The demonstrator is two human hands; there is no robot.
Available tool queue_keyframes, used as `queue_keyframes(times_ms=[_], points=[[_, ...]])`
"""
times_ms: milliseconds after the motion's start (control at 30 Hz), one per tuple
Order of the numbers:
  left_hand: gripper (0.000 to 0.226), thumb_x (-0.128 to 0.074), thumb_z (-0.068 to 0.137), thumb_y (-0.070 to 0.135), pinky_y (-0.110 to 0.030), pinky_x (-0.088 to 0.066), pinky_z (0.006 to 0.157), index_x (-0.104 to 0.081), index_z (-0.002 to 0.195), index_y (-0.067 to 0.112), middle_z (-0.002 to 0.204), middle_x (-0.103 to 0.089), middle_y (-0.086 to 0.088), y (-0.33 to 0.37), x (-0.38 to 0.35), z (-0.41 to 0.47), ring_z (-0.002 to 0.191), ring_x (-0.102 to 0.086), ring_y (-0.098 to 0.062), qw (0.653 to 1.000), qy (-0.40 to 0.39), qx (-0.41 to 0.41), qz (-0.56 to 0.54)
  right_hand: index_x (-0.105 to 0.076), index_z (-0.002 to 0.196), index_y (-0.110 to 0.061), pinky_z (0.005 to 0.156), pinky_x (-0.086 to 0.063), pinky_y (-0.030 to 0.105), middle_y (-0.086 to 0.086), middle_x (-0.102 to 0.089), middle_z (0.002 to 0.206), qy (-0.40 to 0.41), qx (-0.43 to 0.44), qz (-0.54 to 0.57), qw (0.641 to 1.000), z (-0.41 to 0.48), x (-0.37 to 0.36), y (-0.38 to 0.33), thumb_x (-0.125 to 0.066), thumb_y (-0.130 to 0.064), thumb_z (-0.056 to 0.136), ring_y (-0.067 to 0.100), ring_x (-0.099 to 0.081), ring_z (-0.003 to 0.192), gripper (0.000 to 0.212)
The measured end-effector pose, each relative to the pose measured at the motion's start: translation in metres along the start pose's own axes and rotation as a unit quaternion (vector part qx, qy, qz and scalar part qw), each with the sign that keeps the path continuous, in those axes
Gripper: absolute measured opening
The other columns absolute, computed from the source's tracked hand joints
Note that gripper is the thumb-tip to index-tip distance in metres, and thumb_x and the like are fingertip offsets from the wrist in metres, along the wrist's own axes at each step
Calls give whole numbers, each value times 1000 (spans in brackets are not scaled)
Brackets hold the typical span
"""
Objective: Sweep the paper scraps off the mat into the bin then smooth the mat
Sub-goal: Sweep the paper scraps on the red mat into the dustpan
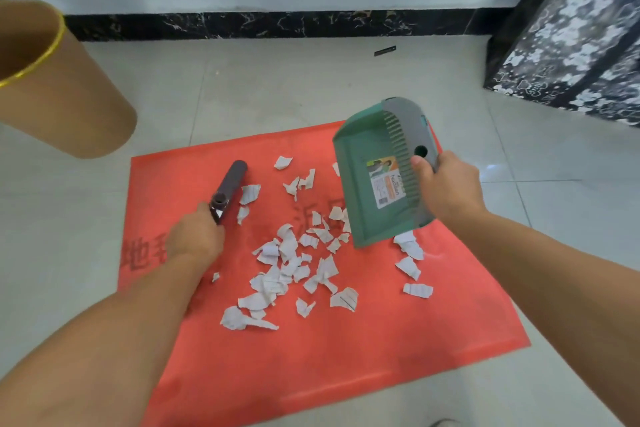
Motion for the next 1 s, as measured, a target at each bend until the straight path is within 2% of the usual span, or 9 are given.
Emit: queue_keyframes(times_ms=[100, 233, 367, 500, 633, 800, 867, 1000], points=[[27, -57, 85, 23, -40, -45, 72, -51, 108, 9, 101, -64, -22, 20, -20, -17, 95, -61, -42, 999, -20, -40, 6, -47, 92, -10, 54, -32, 32, 6, -49, 82, -1, -14, 11, 1000, -3, -3, 8, -46, -43, 99, 23, -46, 69, 33], [24, -56, 86, 25, -37, -38, 66, -51, 103, 9, 95, -64, -22, 37, -12, -40, 90, -61, -42, 998, 2, -67, 12, -48, 93, -11, 58, -39, 33, 6, -52, 82, 8, -12, 11, 1000, -2, -4, 10, -44, -47, 98, 25, -52, 70, 37], [30, -58, 86, 28, -42, -45, 72, -51, 105, 6, 97, -63, -28, 28, 23, -32, 92, -60, -47, 997, 65, -40, 14, -48, 95, -10, 63, -42, 36, 9, -53, 85, 25, -19, 5, 1000, 1, 4, 13, -42, -50, 97, 31, -54, 76, 41], [31, -58, 88, 28, -45, -46, 79, -53, 107, 5, 101, -61, -29, 27, 38, 8, 96, -58, -48, 996, 85, -26, 15, -49, 98, -9, 66, -42, 38, 10, -52, 89, 34, -37, 3, 999, 5, 9, 22, -40, -51, 97, 32, -53, 80, 43], [31, -60, 87, 24, -43, -45, 79, -52, 111, 7, 107, -61, -25, 54, 25, 43, 100, -58, -44, 997, 45, -47, 38, -47, 97, -9, 64, -38, 35, 5, -47, 82, 42, -50, -1, 998, 5, 10, 33, -41, -50, 98, 30, -51, 78, 41], [30, -56, 84, 15, -42, -48, 73, -52, 114, 15, 104, -63, -20, 89, -4, 39, 96, -60, -42, 988, -3, -135, 74, -48, 98, -10, 64, -42, 37, 2, -46, 78, 44, -68, 3, 997, 3, 6, 44, -40, -51, 98, 30, -53, 78, 42], [28, -54, 85, 14, -40, -45, 69, -51, 112, 17, 101, -64, -19, 91, -12, 26, 93, -60, -40, 980, -20, -174, 92, -48, 98, -10, 63, -42, 37, 3, -48, 79, 44, -70, 0, 997, 2, 7, 45, -40, -51, 98, 28, -53, 77, 41], [26, -56, 87, 19, -39, -46, 72, -50, 112, 19, 103, -65, -14, 78, -11, 11, 94, -60, -37, 961, -49, -237, 135, -47, 97, -11, 63, -40, 36, -2, -42, 74, 42, -77, 6, 996, 3, 12, 50, -41, -51, 98, 28, -51, 76, 41]])
Point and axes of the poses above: each hand's wrist, its own z-axis towards the middle knuckle, its own x-axis out of the back of the hand, y = z × x, the point moved 7 cm from there along z, towards the middle knuckle
